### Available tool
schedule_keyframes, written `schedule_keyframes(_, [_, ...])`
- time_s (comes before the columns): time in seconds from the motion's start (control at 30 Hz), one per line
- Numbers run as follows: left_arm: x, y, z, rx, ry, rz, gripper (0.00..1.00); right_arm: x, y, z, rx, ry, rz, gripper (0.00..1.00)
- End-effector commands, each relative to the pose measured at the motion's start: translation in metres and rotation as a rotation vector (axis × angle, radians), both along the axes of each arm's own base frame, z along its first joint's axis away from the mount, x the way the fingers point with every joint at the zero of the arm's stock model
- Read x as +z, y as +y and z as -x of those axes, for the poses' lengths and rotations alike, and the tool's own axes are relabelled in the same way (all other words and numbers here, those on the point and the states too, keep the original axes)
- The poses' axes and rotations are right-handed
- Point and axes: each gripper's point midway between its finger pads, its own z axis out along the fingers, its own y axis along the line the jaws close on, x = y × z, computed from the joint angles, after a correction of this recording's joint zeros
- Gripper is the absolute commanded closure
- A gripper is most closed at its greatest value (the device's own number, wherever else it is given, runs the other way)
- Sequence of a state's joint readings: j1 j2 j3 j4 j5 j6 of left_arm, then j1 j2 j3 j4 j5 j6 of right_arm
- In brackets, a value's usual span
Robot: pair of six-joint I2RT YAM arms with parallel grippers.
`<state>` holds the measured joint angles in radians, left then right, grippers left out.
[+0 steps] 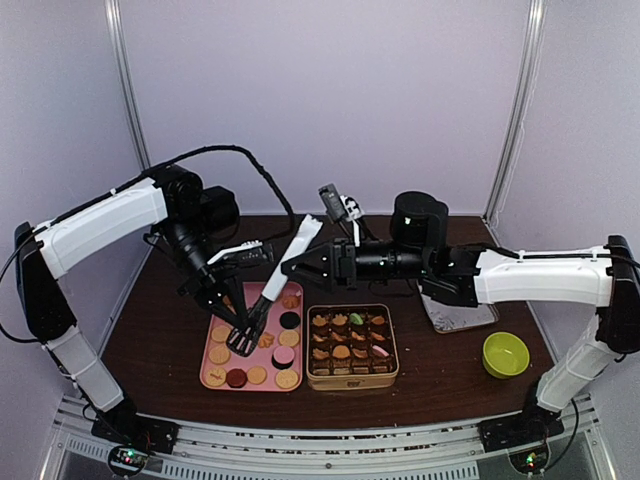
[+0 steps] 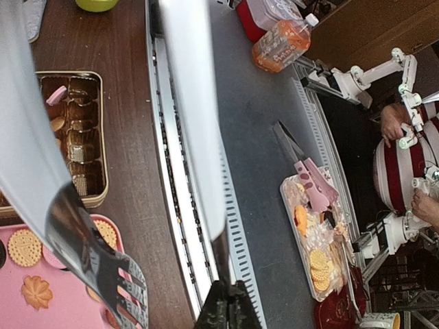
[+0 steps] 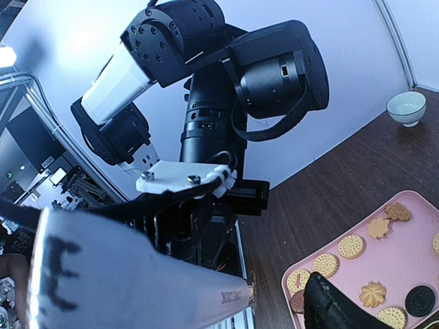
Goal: Pack the cookies
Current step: Pass from the left arm to the right
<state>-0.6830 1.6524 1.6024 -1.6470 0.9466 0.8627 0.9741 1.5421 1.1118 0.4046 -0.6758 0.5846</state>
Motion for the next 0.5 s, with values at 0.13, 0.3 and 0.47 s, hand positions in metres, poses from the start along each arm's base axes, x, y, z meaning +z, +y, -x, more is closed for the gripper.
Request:
schedule_keyframes(0.13, [0.0,0.004,0.008,-0.049,-0.055,-0.005,1.0,0.008,0.02,0.014,0.101,0.005,-0.021,0.24])
schedule_keyframes(0.3, [-0.005,0.006,0.011,-0.06,-0.059,-0.022,1.0,0.004,0.024,0.017,0.122,0.005,0.002,0.26])
schedule_keyframes(0.47, [-0.004,0.006,0.011,-0.065,-0.067,-0.024,1.0,-0.008,0.033,0.016,0.12,0.013,0.028,0.3])
